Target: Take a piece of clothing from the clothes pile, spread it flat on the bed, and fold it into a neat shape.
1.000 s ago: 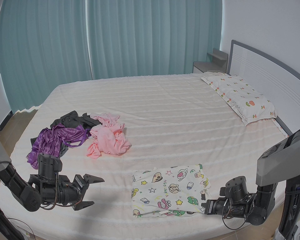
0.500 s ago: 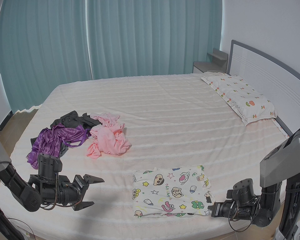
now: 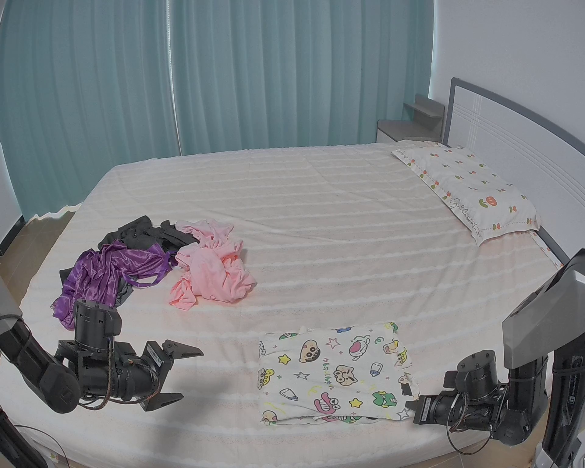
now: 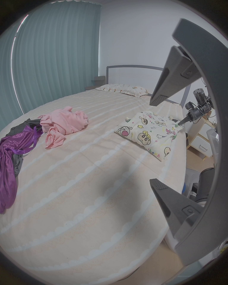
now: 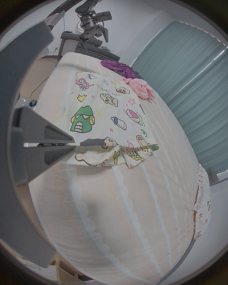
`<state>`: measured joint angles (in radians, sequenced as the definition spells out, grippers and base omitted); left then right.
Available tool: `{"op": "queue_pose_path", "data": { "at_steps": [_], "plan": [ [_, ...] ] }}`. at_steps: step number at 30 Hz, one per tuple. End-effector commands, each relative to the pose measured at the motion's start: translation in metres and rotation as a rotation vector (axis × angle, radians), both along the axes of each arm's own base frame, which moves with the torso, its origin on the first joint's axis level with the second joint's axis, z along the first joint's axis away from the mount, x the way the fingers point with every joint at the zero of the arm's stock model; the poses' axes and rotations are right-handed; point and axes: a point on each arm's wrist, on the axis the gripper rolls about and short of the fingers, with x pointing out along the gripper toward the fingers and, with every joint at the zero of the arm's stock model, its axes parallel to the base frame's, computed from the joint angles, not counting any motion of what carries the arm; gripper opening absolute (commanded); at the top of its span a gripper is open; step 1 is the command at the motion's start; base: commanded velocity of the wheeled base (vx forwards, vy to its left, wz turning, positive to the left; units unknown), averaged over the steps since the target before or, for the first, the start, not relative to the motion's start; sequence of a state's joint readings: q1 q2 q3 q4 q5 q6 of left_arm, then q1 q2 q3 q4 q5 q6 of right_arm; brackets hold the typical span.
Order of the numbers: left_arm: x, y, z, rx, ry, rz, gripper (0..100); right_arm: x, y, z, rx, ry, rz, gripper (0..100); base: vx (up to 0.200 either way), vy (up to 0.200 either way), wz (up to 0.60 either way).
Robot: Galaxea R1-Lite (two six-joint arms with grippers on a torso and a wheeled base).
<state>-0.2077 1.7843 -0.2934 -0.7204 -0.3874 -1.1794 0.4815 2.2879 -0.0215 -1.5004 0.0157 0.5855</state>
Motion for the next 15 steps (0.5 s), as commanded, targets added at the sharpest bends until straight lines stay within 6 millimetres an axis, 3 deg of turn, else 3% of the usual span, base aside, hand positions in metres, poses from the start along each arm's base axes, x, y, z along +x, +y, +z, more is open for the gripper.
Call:
{"op": "queue_pose_path", "data": {
  "at_steps": [1, 6, 10, 11, 15],
  "plan": [
    [0.0, 0.0, 0.0, 0.002, -0.001, 0.0, 100, -0.002, -0.001, -0.007, -0.008, 0.013, 0.001, 100, 0.0, 0.0, 0.0],
    [0.002, -0.006, 0.002, 0.009, -0.016, -0.015, 100, -0.001, -0.002, -0.006, -0.004, 0.001, -0.014, 100, 0.0, 0.0, 0.0],
    [0.012, -0.03, 0.004, 0.039, -0.051, -0.066, 100, 0.004, -0.009, 0.003, 0.003, -0.042, -0.048, 100, 0.0, 0.0, 0.0],
    [0.018, -0.046, -0.002, 0.085, -0.063, -0.099, 100, 0.014, -0.01, 0.003, 0.015, -0.072, -0.067, 100, 0.0, 0.0, 0.0],
    [0.031, -0.077, -0.025, 0.235, -0.106, -0.242, 100, 0.037, -0.006, 0.002, 0.05, -0.128, -0.08, 100, 0.0, 0.0, 0.0]
  ]
}}
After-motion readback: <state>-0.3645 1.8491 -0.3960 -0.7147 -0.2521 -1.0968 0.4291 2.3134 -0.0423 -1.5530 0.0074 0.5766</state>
